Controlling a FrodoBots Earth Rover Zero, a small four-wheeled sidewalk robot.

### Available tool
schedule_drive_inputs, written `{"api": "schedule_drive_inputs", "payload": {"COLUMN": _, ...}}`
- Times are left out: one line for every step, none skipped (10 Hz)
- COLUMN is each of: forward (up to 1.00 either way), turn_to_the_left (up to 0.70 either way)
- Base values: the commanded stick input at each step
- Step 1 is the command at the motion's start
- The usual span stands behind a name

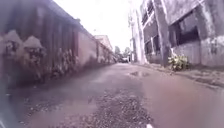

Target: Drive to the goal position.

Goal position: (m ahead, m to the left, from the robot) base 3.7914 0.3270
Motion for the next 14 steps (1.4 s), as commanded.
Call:
{"api": "schedule_drive_inputs", "payload": {"forward": 0.60, "turn_to_the_left": 0.00}}
{"api": "schedule_drive_inputs", "payload": {"forward": 0.60, "turn_to_the_left": 0.00}}
{"api": "schedule_drive_inputs", "payload": {"forward": 0.60, "turn_to_the_left": 0.00}}
{"api": "schedule_drive_inputs", "payload": {"forward": 0.60, "turn_to_the_left": 0.00}}
{"api": "schedule_drive_inputs", "payload": {"forward": 0.60, "turn_to_the_left": 0.00}}
{"api": "schedule_drive_inputs", "payload": {"forward": 0.60, "turn_to_the_left": 0.00}}
{"api": "schedule_drive_inputs", "payload": {"forward": 0.60, "turn_to_the_left": 0.00}}
{"api": "schedule_drive_inputs", "payload": {"forward": 0.60, "turn_to_the_left": 0.00}}
{"api": "schedule_drive_inputs", "payload": {"forward": 0.60, "turn_to_the_left": 0.00}}
{"api": "schedule_drive_inputs", "payload": {"forward": 0.60, "turn_to_the_left": 0.00}}
{"api": "schedule_drive_inputs", "payload": {"forward": 0.60, "turn_to_the_left": 0.00}}
{"api": "schedule_drive_inputs", "payload": {"forward": 0.60, "turn_to_the_left": 0.00}}
{"api": "schedule_drive_inputs", "payload": {"forward": 0.60, "turn_to_the_left": 0.00}}
{"api": "schedule_drive_inputs", "payload": {"forward": 0.60, "turn_to_the_left": 0.00}}
